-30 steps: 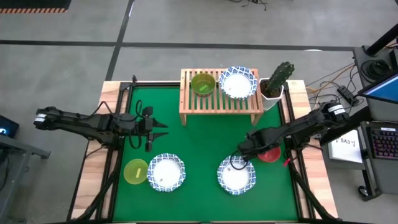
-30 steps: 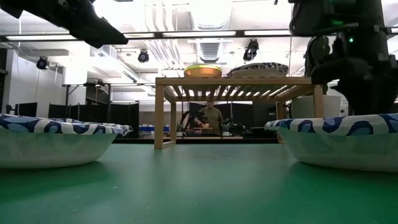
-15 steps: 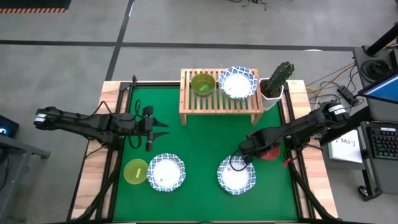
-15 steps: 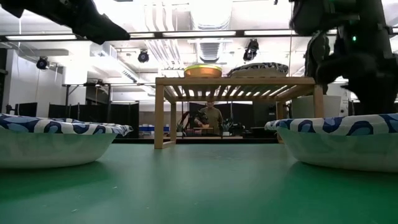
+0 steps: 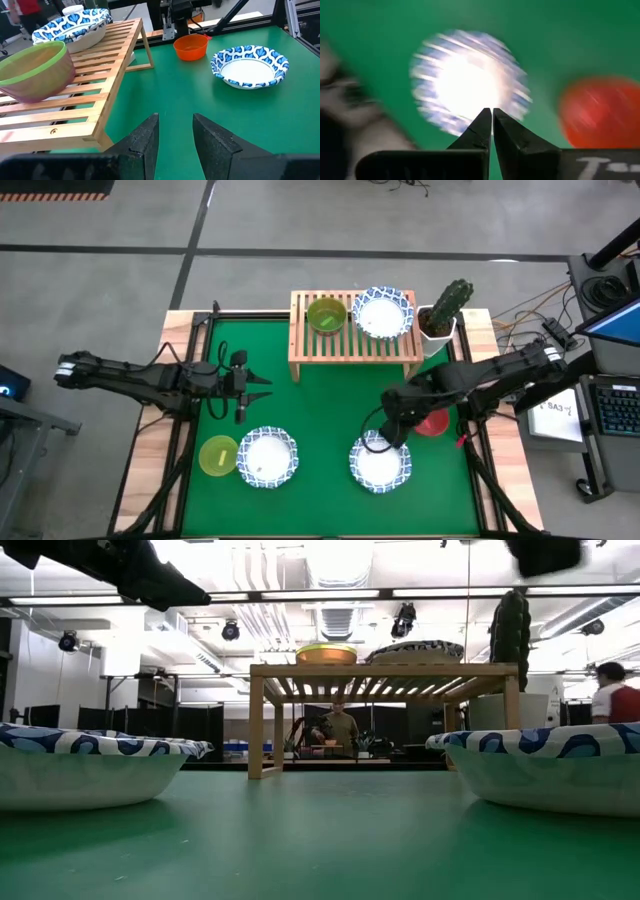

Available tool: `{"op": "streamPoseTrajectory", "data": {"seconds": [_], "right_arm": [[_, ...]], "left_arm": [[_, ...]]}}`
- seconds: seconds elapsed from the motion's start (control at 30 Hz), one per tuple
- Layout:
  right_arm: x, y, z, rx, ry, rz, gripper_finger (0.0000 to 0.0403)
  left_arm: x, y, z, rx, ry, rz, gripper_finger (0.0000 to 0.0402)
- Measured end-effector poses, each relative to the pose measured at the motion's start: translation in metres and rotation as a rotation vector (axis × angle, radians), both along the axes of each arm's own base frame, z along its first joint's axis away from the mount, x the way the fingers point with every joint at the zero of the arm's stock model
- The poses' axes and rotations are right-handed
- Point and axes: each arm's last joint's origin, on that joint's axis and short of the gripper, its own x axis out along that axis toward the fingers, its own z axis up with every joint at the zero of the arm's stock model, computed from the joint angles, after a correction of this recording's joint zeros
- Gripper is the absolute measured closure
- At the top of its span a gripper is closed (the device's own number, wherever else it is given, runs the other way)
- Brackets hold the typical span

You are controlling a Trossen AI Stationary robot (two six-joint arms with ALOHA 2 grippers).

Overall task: Place and stack bowls onto a shelf
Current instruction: Stack the small orange bowl on the small green bowl on the shelf

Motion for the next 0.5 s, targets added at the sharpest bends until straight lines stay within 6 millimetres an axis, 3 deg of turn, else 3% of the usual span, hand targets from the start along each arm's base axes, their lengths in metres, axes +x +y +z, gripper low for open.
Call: {"op": "streamPoseTrajectory", "data": {"seconds": [0.17, 0.27, 0.37, 0.5], "right_arm": [[0.028, 0.007, 0.041, -0.023, -0.463, 0.221, 0.0394], [0.042, 0.010, 0.054, -0.095, -0.663, 0.324, 0.0394], [0.049, 0.011, 0.055, -0.157, -0.716, 0.358, 0.0394], [0.049, 0.006, 0.044, -0.263, -0.604, 0.240, 0.0394]], "left_arm": [[0.000, 0.000, 0.000, 0.000, 0.000, 0.000, 0.0299], [0.000, 0.000, 0.000, 0.005, -0.001, -0.002, 0.0300], [0.000, 0.000, 0.000, 0.006, -0.001, -0.002, 0.0300], [0.000, 0.000, 0.000, 0.007, -0.001, -0.002, 0.0300]]}}
